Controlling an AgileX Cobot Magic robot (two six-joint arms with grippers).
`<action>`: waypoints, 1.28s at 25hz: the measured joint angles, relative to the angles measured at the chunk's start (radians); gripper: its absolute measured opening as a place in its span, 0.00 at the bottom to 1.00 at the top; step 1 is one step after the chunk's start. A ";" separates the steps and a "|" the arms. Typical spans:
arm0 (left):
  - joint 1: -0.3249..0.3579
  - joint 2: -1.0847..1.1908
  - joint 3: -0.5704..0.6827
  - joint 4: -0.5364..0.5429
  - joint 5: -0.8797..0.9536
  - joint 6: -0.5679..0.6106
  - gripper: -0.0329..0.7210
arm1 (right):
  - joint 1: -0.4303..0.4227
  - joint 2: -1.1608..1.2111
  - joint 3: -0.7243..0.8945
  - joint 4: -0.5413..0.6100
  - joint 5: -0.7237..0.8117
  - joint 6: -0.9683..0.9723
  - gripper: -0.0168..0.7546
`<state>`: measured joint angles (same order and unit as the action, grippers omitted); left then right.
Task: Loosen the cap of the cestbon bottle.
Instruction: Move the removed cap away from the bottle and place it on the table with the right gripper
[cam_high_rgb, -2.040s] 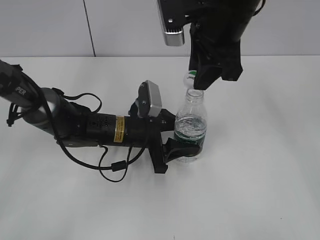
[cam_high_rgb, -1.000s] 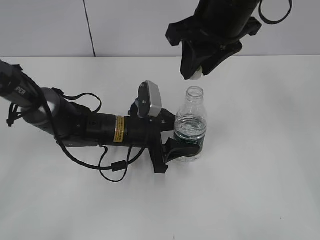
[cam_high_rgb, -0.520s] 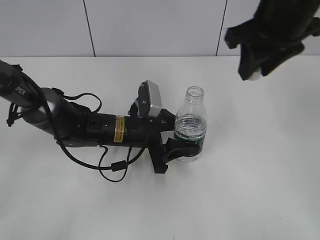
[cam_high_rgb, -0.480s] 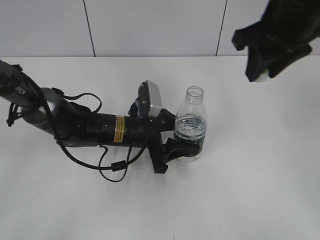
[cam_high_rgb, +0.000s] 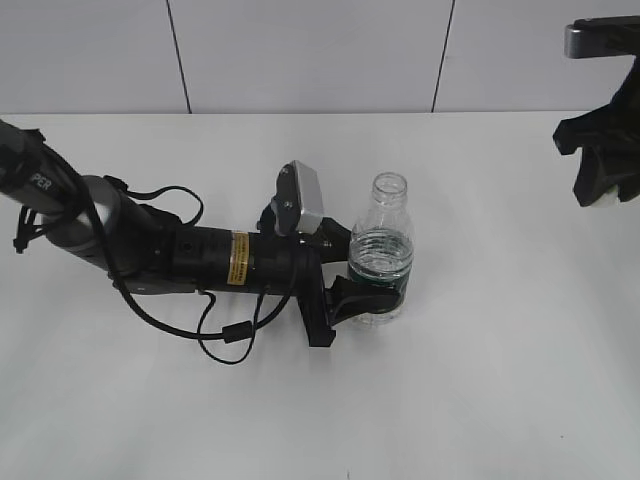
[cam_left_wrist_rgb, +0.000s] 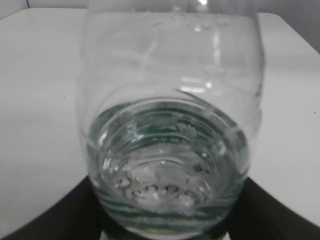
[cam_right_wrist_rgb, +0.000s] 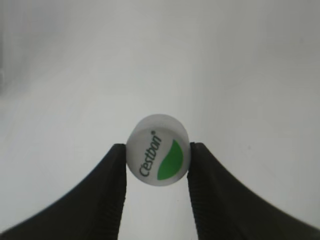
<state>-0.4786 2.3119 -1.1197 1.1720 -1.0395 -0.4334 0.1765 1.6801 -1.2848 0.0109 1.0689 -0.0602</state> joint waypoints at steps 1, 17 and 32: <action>0.000 0.000 0.000 0.000 0.000 0.000 0.59 | 0.000 0.001 0.008 0.002 -0.031 -0.001 0.40; -0.001 0.000 0.000 -0.148 0.041 0.000 0.59 | 0.008 0.265 0.036 0.116 -0.243 -0.073 0.40; -0.001 0.000 0.001 -0.152 0.041 0.001 0.59 | 0.056 0.388 0.036 0.125 -0.368 -0.107 0.40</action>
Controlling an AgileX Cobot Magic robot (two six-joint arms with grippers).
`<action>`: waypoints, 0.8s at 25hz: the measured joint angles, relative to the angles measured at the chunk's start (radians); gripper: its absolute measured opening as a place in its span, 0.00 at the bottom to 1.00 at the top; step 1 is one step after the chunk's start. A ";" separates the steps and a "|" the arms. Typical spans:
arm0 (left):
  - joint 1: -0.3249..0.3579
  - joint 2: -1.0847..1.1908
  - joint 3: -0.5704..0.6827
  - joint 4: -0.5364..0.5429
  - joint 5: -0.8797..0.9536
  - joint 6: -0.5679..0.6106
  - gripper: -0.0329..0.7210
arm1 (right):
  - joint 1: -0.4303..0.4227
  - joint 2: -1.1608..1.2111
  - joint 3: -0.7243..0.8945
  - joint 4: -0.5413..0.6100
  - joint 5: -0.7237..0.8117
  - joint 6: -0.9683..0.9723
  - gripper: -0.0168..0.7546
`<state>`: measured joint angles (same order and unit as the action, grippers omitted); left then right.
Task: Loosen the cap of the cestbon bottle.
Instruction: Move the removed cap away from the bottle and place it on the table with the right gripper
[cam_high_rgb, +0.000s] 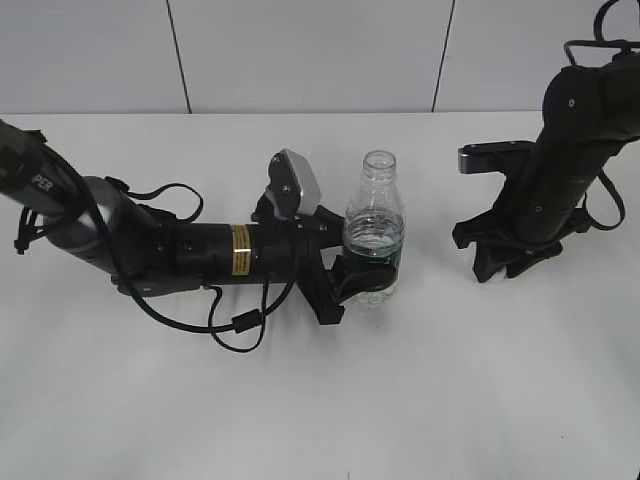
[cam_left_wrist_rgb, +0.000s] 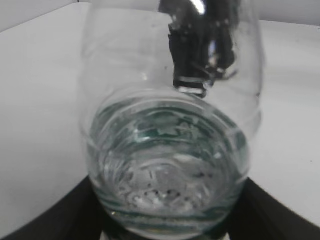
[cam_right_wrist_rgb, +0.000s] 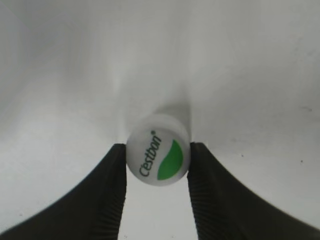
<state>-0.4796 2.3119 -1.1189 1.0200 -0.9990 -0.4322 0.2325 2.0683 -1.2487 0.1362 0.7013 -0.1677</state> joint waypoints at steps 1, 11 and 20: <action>0.000 0.000 0.000 0.000 0.000 0.000 0.59 | 0.000 0.006 0.000 0.000 0.000 0.000 0.40; 0.000 0.000 0.000 -0.002 0.001 0.000 0.59 | 0.000 0.009 0.000 0.000 0.029 0.000 0.79; 0.000 0.000 0.000 -0.005 0.000 0.001 0.82 | 0.000 -0.060 0.000 0.001 0.048 0.000 0.81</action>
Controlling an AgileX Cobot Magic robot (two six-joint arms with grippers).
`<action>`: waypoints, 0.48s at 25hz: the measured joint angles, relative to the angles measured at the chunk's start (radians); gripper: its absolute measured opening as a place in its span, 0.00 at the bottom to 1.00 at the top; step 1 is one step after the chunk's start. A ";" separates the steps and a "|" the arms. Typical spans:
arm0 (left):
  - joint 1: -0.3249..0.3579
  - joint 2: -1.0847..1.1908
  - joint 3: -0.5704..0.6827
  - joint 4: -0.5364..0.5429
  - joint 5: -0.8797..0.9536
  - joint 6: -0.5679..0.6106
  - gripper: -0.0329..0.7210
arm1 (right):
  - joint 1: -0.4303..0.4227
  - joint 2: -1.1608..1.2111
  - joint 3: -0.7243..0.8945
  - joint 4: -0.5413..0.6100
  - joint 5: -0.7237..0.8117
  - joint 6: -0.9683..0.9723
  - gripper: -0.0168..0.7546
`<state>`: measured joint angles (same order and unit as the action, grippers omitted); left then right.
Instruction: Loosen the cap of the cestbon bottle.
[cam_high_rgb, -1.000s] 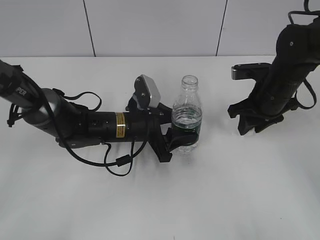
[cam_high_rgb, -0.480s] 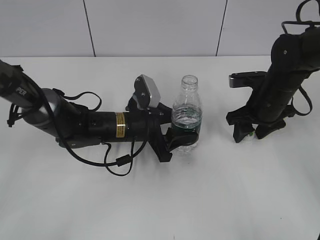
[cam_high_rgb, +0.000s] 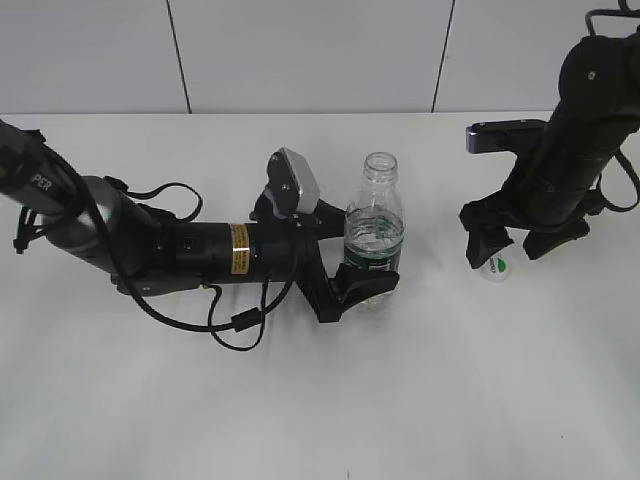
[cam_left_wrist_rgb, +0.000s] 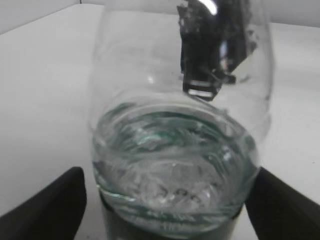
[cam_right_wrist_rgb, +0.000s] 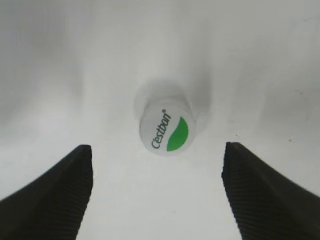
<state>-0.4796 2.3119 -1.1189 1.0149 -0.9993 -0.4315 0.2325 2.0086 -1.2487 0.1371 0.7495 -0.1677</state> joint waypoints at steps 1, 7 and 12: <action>0.001 0.000 0.000 0.001 0.000 0.000 0.83 | 0.000 -0.010 0.000 0.000 0.001 0.000 0.81; 0.024 -0.003 0.000 0.062 0.011 -0.042 0.83 | 0.001 -0.057 0.000 0.007 0.008 0.000 0.79; 0.089 -0.034 0.000 0.270 0.045 -0.144 0.83 | 0.001 -0.087 0.000 0.008 0.036 0.000 0.79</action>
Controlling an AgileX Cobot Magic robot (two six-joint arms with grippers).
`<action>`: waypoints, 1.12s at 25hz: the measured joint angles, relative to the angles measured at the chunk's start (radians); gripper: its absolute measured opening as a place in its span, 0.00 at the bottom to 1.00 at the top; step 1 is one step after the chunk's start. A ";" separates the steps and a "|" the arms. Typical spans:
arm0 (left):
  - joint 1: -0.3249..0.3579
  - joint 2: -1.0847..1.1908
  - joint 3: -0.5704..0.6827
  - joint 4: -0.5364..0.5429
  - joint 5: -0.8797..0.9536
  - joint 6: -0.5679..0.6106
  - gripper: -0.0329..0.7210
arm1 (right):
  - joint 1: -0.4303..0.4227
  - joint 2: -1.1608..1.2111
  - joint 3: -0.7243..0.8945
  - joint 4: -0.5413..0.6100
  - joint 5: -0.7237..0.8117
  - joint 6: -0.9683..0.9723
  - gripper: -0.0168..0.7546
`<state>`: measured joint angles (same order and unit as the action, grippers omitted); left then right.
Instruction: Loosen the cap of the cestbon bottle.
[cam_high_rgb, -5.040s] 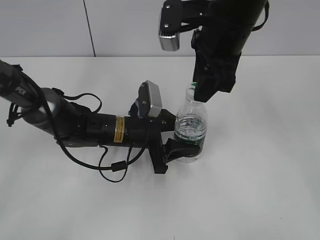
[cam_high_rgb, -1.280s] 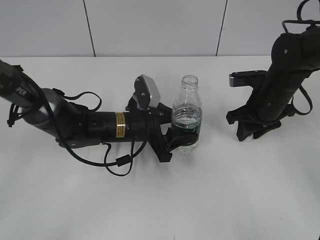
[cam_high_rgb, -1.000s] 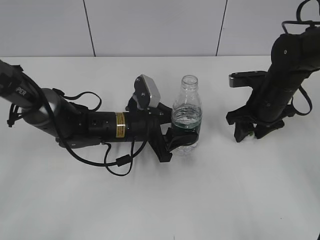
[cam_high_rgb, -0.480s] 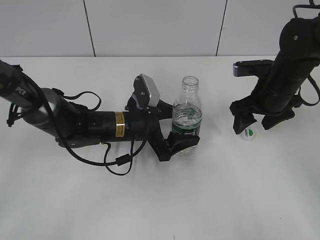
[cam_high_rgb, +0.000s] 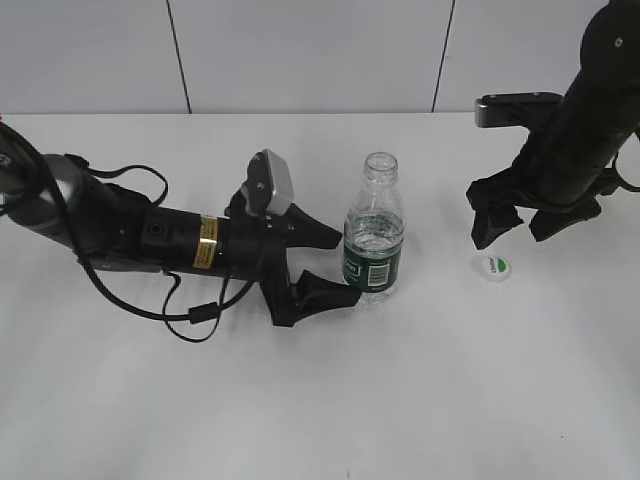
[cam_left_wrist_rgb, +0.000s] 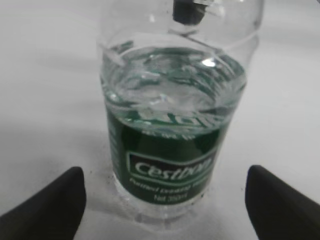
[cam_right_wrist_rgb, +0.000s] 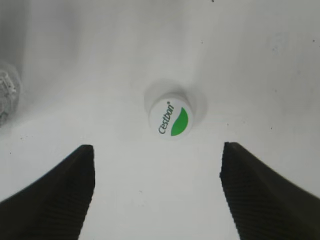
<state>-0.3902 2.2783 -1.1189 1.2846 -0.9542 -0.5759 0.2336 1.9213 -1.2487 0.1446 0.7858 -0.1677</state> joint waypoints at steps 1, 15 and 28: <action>0.012 -0.010 0.000 0.039 0.002 -0.017 0.83 | 0.000 -0.004 0.000 0.002 0.002 0.000 0.79; 0.109 -0.246 0.000 0.131 0.420 -0.151 0.83 | 0.001 -0.071 -0.016 -0.018 -0.054 -0.009 0.79; 0.109 -0.465 -0.002 -0.130 1.276 -0.152 0.83 | 0.001 -0.076 -0.309 -0.194 0.067 0.001 0.79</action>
<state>-0.2812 1.8137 -1.1209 1.1549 0.3221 -0.7276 0.2344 1.8448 -1.5576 -0.0496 0.8530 -0.1671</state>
